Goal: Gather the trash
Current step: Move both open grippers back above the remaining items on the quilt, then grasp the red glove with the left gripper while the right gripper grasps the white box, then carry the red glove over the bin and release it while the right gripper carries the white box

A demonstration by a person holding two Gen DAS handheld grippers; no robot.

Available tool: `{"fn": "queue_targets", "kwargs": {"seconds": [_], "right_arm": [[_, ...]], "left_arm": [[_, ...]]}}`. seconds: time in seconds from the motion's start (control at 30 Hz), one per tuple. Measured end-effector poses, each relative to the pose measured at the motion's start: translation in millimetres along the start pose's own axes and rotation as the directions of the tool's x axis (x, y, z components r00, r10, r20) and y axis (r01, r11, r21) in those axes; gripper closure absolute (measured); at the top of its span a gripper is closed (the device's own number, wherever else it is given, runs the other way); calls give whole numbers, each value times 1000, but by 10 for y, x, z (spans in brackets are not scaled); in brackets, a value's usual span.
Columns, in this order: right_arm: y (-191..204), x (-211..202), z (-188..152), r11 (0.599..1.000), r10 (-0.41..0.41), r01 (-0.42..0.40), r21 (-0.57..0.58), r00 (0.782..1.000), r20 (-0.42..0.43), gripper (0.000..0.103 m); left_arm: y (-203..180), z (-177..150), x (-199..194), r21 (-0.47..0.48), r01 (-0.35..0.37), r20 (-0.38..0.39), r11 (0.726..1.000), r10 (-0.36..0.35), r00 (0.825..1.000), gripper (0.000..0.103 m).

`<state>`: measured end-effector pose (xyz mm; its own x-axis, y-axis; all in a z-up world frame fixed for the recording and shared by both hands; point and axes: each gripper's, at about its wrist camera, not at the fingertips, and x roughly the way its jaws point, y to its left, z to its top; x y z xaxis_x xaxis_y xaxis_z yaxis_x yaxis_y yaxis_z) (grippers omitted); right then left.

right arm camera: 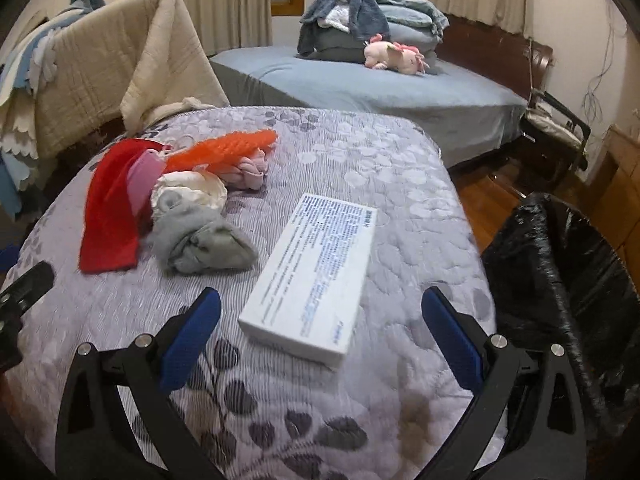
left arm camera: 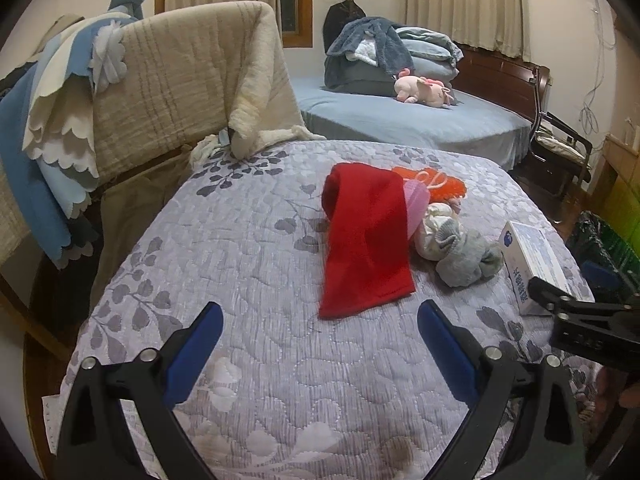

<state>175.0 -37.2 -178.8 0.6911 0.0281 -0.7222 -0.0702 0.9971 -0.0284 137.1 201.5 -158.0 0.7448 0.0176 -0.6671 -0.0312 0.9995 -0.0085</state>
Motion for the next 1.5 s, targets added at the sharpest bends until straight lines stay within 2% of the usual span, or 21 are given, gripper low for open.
{"fn": "queue_targets", "kwargs": {"seconds": [0.1,0.23,0.3,0.5,0.57,0.73,0.83,0.93,1.07,1.1,1.17,1.23,1.3,1.37,1.5], "right_arm": [[-7,72,-13,1000,-21,21,-5,1000,-20,6],[-139,76,-29,998,-57,57,-2,998,-36,15],[-216,60,-36,998,-67,67,10,997,-33,16],[-249,127,12,999,-5,5,33,1000,-20,16],[-249,205,43,999,-2,3,36,999,-34,20],[-318,336,78,996,45,-38,84,996,-73,49],[-316,316,84,997,49,-44,68,996,-72,49],[-316,253,96,997,47,-44,57,997,-55,49],[-338,174,117,998,42,-41,37,999,-35,49],[-343,160,125,998,45,-44,38,999,-31,49],[-355,131,136,998,48,-47,38,999,-25,49],[-350,114,143,998,48,-48,33,999,-21,49],[-336,92,147,999,45,-45,21,999,-15,49],[-326,70,154,999,45,-44,14,999,-10,49],[-321,4,165,998,56,-56,8,998,1,49]], "left_arm": [[26,5,20,0,-4,-1,1000,4,1000,7],[29,8,57,-5,4,-9,1000,-4,1000,7],[16,10,70,-2,8,-11,1000,-8,1000,7],[-49,24,120,3,20,-17,1000,-20,1000,7],[-62,36,130,7,20,-16,1000,-19,1000,7],[-77,92,220,10,12,-17,1000,-12,1000,7],[-58,142,321,-12,26,-29,1000,-26,999,10],[-52,189,446,-33,44,-53,999,-45,998,20],[-45,266,578,-58,64,-63,996,-68,996,25],[-38,290,626,-68,77,-71,995,-82,994,30],[-44,303,696,-78,101,-94,992,-108,990,47],[-68,300,762,-86,127,-120,988,-137,983,81],[-97,298,739,-81,134,-117,988,-143,983,93],[-135,298,629,-60,125,-84,990,-129,988,98],[-160,324,385,-50,137,-42,989,-139,989,98]]}}
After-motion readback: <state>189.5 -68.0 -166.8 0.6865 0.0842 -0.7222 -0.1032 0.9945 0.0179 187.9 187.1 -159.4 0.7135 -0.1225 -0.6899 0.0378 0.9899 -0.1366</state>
